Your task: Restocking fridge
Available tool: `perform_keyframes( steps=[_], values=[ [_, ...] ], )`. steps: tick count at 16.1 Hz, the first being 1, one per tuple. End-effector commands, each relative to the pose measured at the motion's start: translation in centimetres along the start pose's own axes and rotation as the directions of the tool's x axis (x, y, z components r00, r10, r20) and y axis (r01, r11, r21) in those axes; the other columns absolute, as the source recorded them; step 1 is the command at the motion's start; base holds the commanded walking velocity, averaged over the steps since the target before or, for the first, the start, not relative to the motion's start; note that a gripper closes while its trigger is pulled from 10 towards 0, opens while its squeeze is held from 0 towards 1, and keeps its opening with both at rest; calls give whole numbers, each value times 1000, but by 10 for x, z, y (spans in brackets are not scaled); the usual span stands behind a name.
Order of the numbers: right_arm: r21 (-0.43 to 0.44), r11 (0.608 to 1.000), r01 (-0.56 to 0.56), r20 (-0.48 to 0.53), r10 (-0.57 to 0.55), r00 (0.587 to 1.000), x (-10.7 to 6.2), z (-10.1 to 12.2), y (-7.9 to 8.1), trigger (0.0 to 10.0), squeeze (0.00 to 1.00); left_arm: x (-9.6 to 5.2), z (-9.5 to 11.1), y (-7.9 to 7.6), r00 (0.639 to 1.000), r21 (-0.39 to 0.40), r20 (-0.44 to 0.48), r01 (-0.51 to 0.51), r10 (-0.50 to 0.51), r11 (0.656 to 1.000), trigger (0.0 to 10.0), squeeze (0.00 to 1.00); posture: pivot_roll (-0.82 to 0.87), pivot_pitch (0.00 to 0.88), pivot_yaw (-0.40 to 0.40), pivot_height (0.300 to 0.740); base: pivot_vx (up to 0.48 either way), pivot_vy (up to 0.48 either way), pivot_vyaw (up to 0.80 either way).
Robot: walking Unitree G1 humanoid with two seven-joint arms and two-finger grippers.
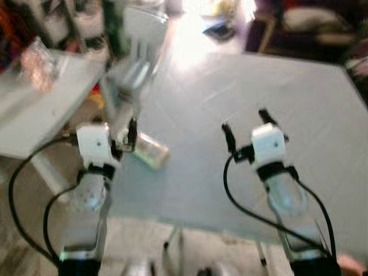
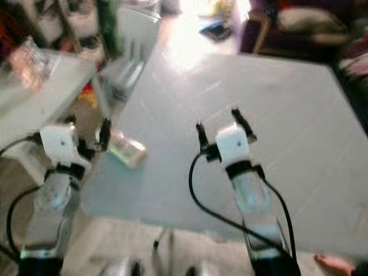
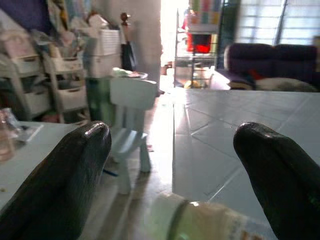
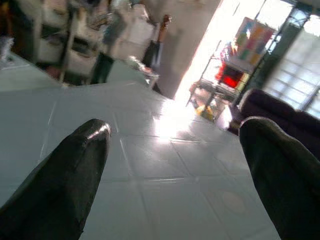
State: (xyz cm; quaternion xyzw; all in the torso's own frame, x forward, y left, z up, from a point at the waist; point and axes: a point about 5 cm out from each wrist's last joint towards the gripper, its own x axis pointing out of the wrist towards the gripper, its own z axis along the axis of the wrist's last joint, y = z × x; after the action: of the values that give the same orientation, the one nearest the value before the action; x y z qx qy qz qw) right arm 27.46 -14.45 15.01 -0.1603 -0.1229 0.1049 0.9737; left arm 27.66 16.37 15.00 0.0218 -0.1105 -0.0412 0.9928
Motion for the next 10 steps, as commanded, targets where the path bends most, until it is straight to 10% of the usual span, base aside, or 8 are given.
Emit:
perform_keyframes(
  steps=[1,5,10],
  values=[
    [-10,1000,1,23,-1,1000,2,5,-1,10000,0,-2,-1,2,1000,3,-7,4,-4,1000,10000,0,92,87,-60,740,0,0,0],
    [35,999,11,-16,-11,1000,7,4,-6,10000,0,-5,-6,2,1000,26,-27,10,-9,1000,10000,0,87,93,-58,740,0,0,0],
    [87,961,-261,5,262,965,29,11,2,10000,0,-6,-13,19,992,82,-76,-94,100,992,10000,0,96,104,-50,740,0,0,0]
  ],
)
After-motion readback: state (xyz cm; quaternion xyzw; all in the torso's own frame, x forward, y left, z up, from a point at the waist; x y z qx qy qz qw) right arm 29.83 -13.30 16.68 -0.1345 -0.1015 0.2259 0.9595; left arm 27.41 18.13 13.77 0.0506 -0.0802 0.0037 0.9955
